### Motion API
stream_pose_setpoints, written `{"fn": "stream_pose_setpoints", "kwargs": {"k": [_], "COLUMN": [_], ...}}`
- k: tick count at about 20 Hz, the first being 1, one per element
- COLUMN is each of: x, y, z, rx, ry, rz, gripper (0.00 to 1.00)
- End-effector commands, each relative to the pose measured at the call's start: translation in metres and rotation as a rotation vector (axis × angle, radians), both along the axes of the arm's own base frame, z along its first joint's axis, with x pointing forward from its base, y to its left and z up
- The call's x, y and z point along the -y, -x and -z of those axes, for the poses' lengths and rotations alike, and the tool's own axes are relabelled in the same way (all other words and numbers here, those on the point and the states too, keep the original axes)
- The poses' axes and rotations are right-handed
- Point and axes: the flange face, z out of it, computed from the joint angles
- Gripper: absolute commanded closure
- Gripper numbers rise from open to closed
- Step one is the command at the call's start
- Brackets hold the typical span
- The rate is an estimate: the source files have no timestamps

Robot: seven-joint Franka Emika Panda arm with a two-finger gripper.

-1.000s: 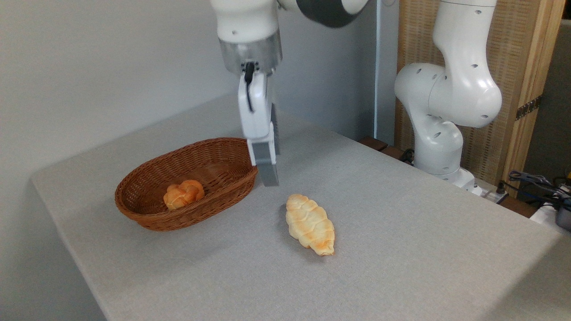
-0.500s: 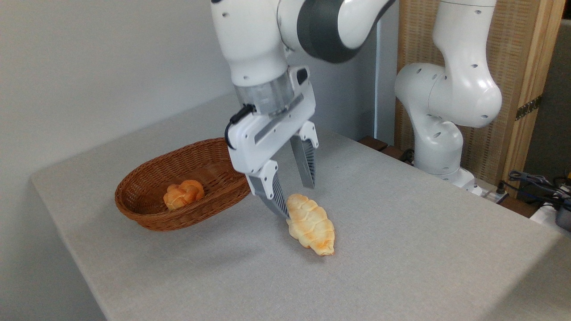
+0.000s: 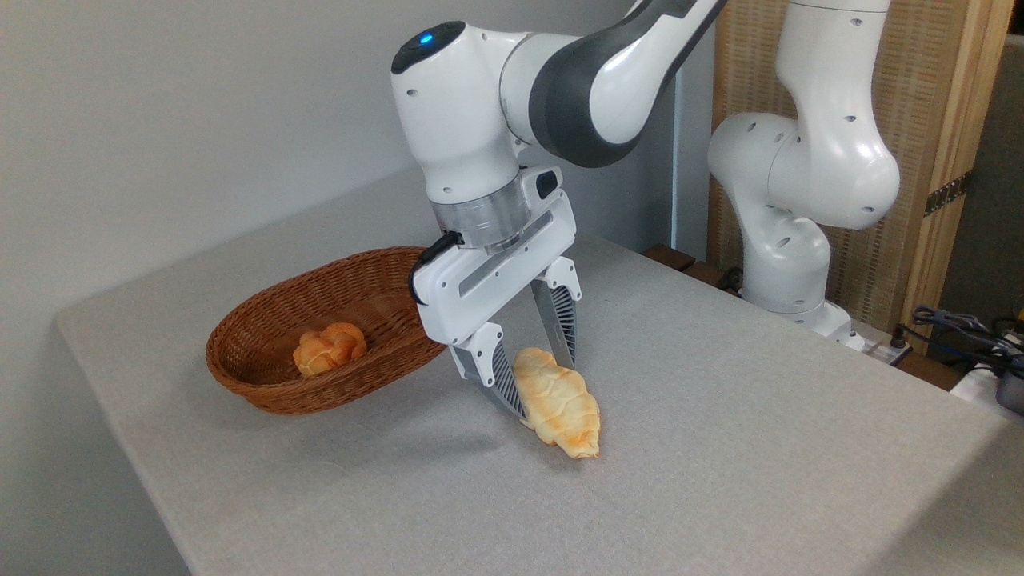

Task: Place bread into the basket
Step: 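Lower the gripper over the braided roll and close on its end, then lift the braided roll off the table with the gripper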

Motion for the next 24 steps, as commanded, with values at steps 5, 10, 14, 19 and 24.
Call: {"fn": "stream_pose_setpoints", "kwargs": {"k": [5,10,14,19,24], "x": [0.003,0.006,0.007,0.007,0.007], "y": [0.009,0.010,0.011,0.010,0.010], "z": [0.023,0.026,0.027,0.026,0.026], "rx": [0.007,0.002,-0.003,-0.003,-0.004], "ry": [-0.048,-0.052,-0.052,-0.052,-0.053], "rz": [0.065,0.075,0.073,0.073,0.075], "gripper": [0.02,0.37,0.50,0.52,0.52]}}
